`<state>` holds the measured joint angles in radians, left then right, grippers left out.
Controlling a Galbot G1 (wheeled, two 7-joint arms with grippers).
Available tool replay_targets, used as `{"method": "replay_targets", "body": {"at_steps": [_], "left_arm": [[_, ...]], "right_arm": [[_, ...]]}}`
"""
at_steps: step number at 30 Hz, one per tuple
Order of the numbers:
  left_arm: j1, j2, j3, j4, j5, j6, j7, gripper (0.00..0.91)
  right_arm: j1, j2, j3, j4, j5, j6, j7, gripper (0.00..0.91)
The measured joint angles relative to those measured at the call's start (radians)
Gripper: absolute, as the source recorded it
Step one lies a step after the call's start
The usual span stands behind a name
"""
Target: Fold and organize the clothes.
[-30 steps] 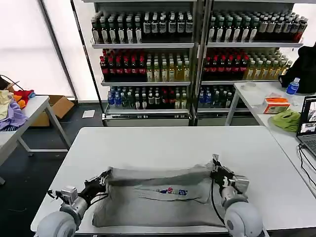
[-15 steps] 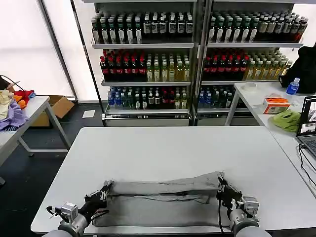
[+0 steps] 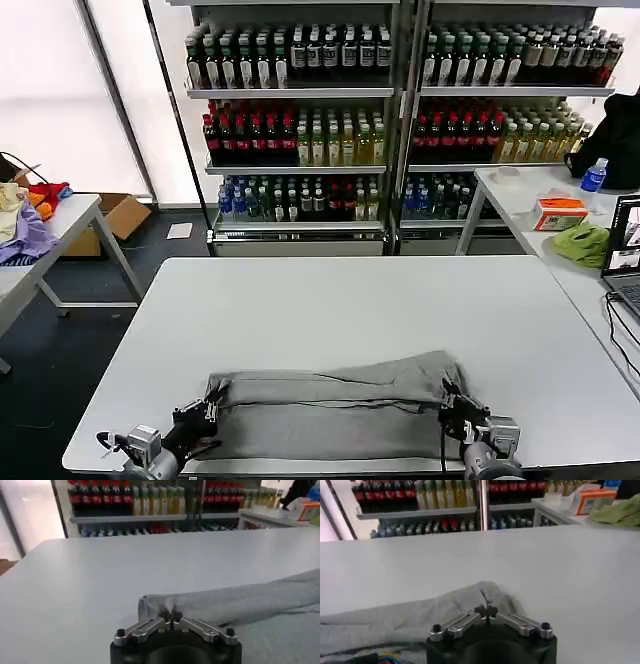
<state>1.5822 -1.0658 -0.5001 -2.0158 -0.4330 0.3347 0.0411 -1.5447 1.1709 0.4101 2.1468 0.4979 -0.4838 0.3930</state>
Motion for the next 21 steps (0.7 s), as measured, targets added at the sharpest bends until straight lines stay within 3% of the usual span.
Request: {"method": "replay_targets", "body": {"at_steps": [1, 3, 16, 17, 18, 19, 21], "left_arm": [[0.003, -0.002, 0.0, -0.001, 0.003, 0.0, -0.002, 0.907], [0.008, -0.005, 0.0, -0.006, 0.007, 0.001, -0.001, 0.907], [0.006, -0.026, -0.007, -0.037, 0.033, 0.01, -0.009, 0.907], [0.006, -0.028, -0.007, -0.04, 0.034, 0.01, -0.01, 0.907], [0.006, -0.03, -0.008, -0.043, 0.034, 0.01, -0.012, 0.907], [0.006, -0.031, -0.009, -0.046, 0.035, 0.01, -0.013, 0.907], [0.008, -0.034, -0.014, -0.051, 0.037, 0.012, -0.018, 0.907]], "right_arm": [[0.0, 0.0, -0.002, -0.004, -0.005, 0.0, 0.0, 0.111], [-0.001, -0.002, -0.005, -0.009, -0.013, -0.001, 0.0, 0.0], [-0.062, -0.011, -0.001, 0.007, -0.033, 0.008, 0.015, 0.0], [-0.065, -0.011, -0.001, 0.007, -0.035, 0.008, 0.016, 0.393], [-0.069, -0.011, 0.0, 0.007, -0.038, 0.008, 0.017, 0.715], [-0.073, -0.011, 0.001, 0.007, -0.04, 0.006, 0.018, 0.907], [-0.081, -0.012, 0.005, 0.011, -0.045, 0.005, 0.019, 0.907]]}}
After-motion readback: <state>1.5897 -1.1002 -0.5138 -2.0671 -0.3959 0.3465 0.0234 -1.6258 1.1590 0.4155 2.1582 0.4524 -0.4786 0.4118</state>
